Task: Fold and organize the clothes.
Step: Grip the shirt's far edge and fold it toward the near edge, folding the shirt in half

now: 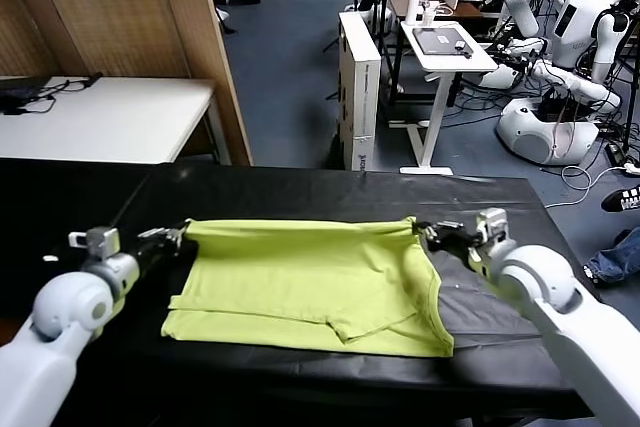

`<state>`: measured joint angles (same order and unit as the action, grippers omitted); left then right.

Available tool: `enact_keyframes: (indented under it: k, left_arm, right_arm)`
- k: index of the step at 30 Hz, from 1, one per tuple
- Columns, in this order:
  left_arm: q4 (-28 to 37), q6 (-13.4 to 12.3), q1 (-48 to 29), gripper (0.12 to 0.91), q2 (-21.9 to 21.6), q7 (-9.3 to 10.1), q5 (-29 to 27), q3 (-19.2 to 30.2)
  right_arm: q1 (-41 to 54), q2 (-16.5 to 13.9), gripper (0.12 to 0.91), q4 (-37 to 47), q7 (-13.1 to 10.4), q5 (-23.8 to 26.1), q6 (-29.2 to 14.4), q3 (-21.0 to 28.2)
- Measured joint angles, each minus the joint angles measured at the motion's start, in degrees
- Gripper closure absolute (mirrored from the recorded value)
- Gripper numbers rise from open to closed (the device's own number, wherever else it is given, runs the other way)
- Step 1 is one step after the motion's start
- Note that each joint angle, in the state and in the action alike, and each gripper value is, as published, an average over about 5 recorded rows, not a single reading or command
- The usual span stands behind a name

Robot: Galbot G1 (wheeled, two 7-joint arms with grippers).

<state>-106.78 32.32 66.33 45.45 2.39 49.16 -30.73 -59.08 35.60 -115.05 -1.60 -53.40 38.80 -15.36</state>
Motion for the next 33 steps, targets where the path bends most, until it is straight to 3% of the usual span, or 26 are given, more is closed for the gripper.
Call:
enact_keyframes:
  k: [11,25,29,33]
  left_arm:
    - [-7.3,0.4,12.4,0.868,-0.8,0.61,-2.3,-4.8]
    - [-10.7,0.8,23.0,0.883,1.1,0.39,-3.5,-9.8]
    - [-11.0,2.7,23.8,0.84,1.8,0.98,-3.7,-9.9]
    - [-11.9,4.3,24.4,0.638,2.5,2.13,-3.7,-10.2]
  right_arm:
    - [-9.3,-6.1,0.886,-6.0,-0.8,-1.0,2.2,-0.9]
    - [-11.7,-6.5,0.885,-7.2,-1.9,-0.5,3.3,0.3]
    - [-12.1,-6.5,0.76,-8.1,-2.1,-1.2,3.4,-0.8]
    - [-12.3,-6.6,0.502,-9.4,-2.3,-2.0,3.4,-2.3]
